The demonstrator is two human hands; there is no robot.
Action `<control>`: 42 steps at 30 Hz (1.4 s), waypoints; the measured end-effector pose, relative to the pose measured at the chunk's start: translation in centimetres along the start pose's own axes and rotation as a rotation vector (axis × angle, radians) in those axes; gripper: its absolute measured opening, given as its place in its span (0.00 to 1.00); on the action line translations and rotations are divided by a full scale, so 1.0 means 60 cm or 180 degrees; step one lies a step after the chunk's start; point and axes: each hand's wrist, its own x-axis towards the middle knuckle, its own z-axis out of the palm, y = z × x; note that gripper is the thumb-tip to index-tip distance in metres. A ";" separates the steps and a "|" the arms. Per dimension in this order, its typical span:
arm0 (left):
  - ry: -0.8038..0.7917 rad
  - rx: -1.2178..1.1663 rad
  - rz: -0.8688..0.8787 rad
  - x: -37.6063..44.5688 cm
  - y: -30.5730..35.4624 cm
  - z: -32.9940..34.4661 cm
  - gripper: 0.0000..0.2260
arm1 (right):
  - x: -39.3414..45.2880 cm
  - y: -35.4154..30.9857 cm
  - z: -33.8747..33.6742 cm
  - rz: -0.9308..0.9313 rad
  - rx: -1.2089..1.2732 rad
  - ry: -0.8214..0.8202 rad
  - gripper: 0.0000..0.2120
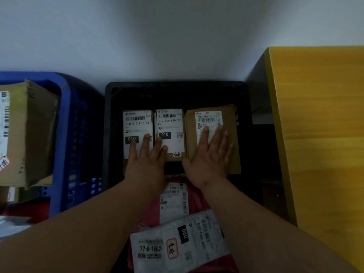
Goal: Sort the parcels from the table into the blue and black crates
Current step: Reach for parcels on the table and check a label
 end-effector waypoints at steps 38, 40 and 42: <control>0.1231 -0.1102 -0.0082 -0.036 0.055 0.037 0.35 | 0.006 0.052 0.008 -0.0590 -0.0716 -0.0575 0.52; 0.0826 -0.1146 -0.0211 -0.025 0.049 0.038 0.36 | 0.009 0.049 0.002 -0.0587 -0.0704 -0.0681 0.51; 0.0513 -0.1097 -0.0142 -0.022 0.050 0.039 0.39 | 0.011 0.047 -0.006 -0.0580 -0.0724 -0.0772 0.50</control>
